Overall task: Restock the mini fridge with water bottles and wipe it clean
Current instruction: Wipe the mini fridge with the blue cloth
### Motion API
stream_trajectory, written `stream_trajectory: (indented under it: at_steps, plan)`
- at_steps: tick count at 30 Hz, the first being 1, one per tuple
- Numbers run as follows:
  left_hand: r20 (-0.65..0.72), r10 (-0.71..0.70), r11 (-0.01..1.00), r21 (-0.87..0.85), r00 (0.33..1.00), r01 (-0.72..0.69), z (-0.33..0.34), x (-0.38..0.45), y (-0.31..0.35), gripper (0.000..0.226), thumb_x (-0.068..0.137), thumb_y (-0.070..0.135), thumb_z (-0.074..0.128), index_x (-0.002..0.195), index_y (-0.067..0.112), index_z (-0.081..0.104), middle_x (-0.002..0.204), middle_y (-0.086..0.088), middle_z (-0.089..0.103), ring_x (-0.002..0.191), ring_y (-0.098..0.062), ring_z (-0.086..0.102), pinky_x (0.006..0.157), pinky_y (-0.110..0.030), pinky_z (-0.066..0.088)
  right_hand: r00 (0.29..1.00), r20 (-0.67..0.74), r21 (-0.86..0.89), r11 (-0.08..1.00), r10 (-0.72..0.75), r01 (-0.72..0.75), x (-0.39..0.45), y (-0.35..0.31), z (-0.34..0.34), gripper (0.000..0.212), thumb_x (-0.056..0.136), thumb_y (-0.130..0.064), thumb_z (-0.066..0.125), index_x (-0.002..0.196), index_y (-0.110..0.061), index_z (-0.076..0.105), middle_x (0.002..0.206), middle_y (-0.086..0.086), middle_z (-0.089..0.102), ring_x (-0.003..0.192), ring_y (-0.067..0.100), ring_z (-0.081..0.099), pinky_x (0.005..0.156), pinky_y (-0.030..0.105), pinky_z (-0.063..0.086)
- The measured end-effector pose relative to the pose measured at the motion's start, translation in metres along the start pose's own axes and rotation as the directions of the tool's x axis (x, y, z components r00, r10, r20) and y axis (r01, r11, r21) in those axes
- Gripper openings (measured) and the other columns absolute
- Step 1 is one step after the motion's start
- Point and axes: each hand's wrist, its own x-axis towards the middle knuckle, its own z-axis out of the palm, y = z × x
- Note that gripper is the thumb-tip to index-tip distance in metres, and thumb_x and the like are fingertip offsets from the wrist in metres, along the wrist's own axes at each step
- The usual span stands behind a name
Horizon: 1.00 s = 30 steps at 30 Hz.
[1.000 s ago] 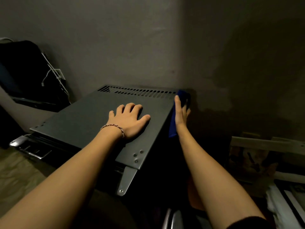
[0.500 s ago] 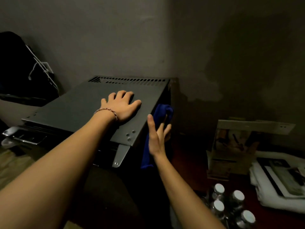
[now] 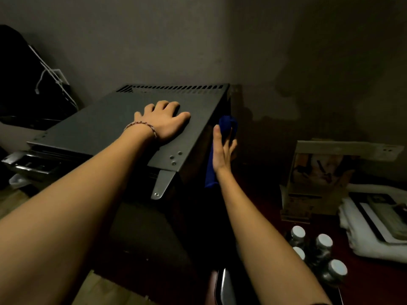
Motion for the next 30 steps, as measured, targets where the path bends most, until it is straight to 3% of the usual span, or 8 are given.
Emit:
stream_trajectory:
  at_steps: [8, 12, 14, 20, 26, 30]
  plan:
    - [0.025, 0.023, 1.000, -0.009, 0.999, -0.023, -0.002, -0.002, -0.001, 0.067, 0.089, 0.070, 0.024, 0.146, 0.036, 0.031, 0.159, 0.002, 0.023, 0.143, -0.033, 0.022, 0.111, -0.057, 0.019, 0.989, 0.028, -0.015, 0.989, 0.146, -0.145, -0.046, 0.070, 0.001, 0.082, 0.092, -0.073, 0.034, 0.158, -0.033, 0.006, 0.165, -0.002, -0.015, 0.151, 0.032, -0.013, 0.119, 0.050, -0.006]
    - [0.044, 0.026, 1.000, -0.010, 0.999, -0.026, -0.004, -0.005, 0.000, 0.065, 0.090, 0.068, 0.024, 0.145, 0.035, 0.032, 0.159, 0.001, 0.023, 0.143, -0.035, 0.022, 0.112, -0.059, 0.018, 0.986, 0.086, 0.020, 0.990, 0.140, -0.142, -0.105, 0.096, 0.010, 0.133, 0.050, -0.100, 0.032, 0.158, -0.029, -0.001, 0.163, -0.006, -0.023, 0.149, 0.027, -0.022, 0.121, 0.055, -0.006]
    - [0.044, 0.027, 1.000, -0.011, 0.999, -0.026, -0.005, -0.006, 0.001, 0.064, 0.090, 0.068, 0.024, 0.145, 0.034, 0.033, 0.159, 0.000, 0.023, 0.143, -0.035, 0.022, 0.112, -0.059, 0.017, 0.990, 0.091, 0.032, 0.993, 0.106, -0.110, -0.119, 0.096, 0.014, 0.145, 0.036, -0.109, 0.027, 0.157, -0.034, -0.002, 0.162, -0.008, -0.027, 0.148, 0.024, -0.024, 0.120, 0.057, -0.005]
    - [0.034, 0.023, 1.000, 0.003, 0.999, -0.023, -0.004, -0.008, 0.002, 0.067, 0.089, 0.068, 0.023, 0.146, 0.035, 0.031, 0.160, 0.000, 0.023, 0.143, -0.035, 0.022, 0.113, -0.058, 0.019, 0.996, 0.077, 0.056, 0.998, -0.041, 0.037, -0.105, 0.047, 0.017, 0.125, 0.045, -0.107, 0.026, 0.153, -0.050, -0.004, 0.161, -0.012, -0.026, 0.150, 0.023, -0.020, 0.119, 0.060, -0.002]
    - [0.034, 0.016, 0.999, 0.029, 0.999, -0.017, -0.003, -0.006, 0.005, 0.065, 0.091, 0.069, 0.023, 0.145, 0.035, 0.032, 0.157, -0.003, 0.025, 0.142, -0.035, 0.023, 0.112, -0.057, 0.019, 0.996, 0.026, 0.046, 0.995, -0.091, 0.089, -0.050, 0.014, 0.008, 0.101, 0.068, -0.086, 0.030, 0.156, -0.042, 0.005, 0.165, -0.001, -0.017, 0.151, 0.024, -0.012, 0.120, 0.048, -0.004]
    - [0.015, 0.021, 1.000, 0.014, 1.000, -0.021, 0.000, -0.002, 0.002, 0.064, 0.091, 0.069, 0.023, 0.146, 0.037, 0.031, 0.158, 0.000, 0.024, 0.143, -0.033, 0.021, 0.114, -0.057, 0.017, 0.999, 0.003, 0.037, 0.998, -0.045, 0.045, 0.003, 0.005, 0.003, 0.086, 0.085, -0.080, 0.034, 0.157, -0.040, 0.008, 0.166, 0.003, -0.013, 0.151, 0.032, -0.014, 0.119, 0.052, -0.005]
